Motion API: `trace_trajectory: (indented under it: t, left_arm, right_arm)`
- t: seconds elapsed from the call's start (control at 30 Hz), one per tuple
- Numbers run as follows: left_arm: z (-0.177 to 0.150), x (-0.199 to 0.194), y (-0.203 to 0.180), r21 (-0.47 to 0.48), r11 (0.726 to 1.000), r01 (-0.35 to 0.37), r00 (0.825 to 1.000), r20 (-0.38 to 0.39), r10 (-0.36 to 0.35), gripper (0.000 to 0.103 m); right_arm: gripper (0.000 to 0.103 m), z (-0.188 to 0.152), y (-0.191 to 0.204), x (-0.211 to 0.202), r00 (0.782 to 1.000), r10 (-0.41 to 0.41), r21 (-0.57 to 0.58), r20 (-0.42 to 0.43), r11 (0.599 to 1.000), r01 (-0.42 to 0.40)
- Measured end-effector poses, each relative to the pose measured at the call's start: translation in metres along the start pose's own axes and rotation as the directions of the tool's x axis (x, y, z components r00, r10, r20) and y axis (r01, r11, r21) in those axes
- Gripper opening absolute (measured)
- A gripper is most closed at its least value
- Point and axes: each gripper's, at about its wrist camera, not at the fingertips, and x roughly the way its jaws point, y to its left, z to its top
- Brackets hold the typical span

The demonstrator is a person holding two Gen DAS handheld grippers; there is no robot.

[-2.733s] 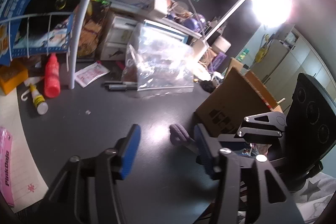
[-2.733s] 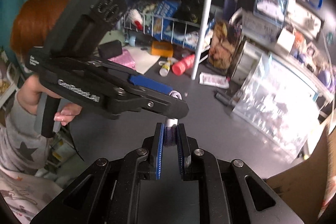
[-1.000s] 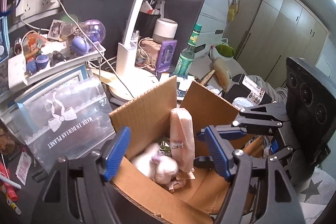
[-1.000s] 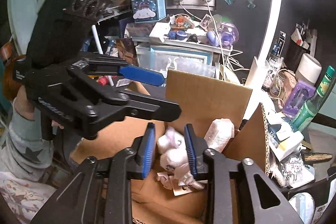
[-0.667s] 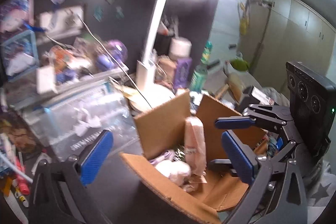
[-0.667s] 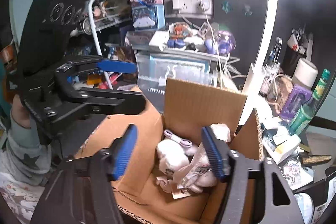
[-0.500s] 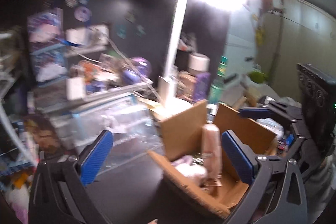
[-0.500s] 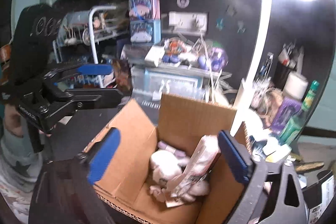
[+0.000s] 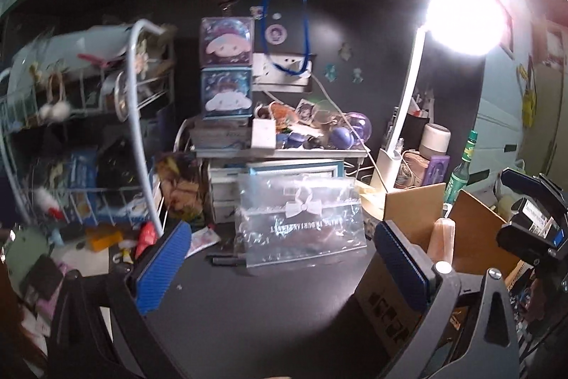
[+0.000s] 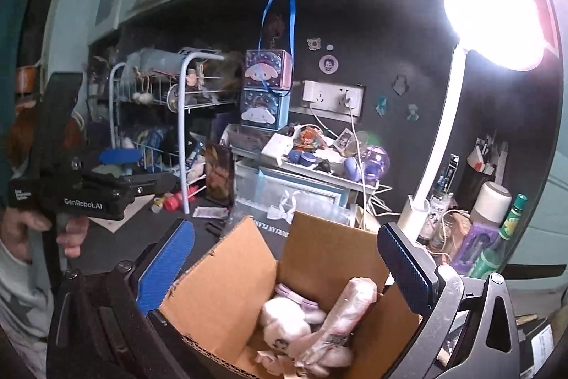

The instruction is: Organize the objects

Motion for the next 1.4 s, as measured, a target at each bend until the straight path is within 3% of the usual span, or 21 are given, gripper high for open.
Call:
trace_trajectory:
  t: [0.33, 1.4]
  left_arm:
    - [-0.0022, -0.0045, 0.0014, 0.014, 1.0, -0.021, 1.0, -0.005, 0.021, 0.103]
    - [0.0005, -0.0095, -0.0031, 0.018, 1.0, 0.019, 1.0, 0.004, -0.02, 0.103]
  right_arm:
    - [0.103, -0.0013, -0.0047, 0.0052, 1.0, 0.028, 0.053, -0.014, 0.998, -0.027]
    - [0.103, -0.007, -0.0075, 0.0063, 0.998, 0.046, 0.082, -0.037, 0.996, -0.043]
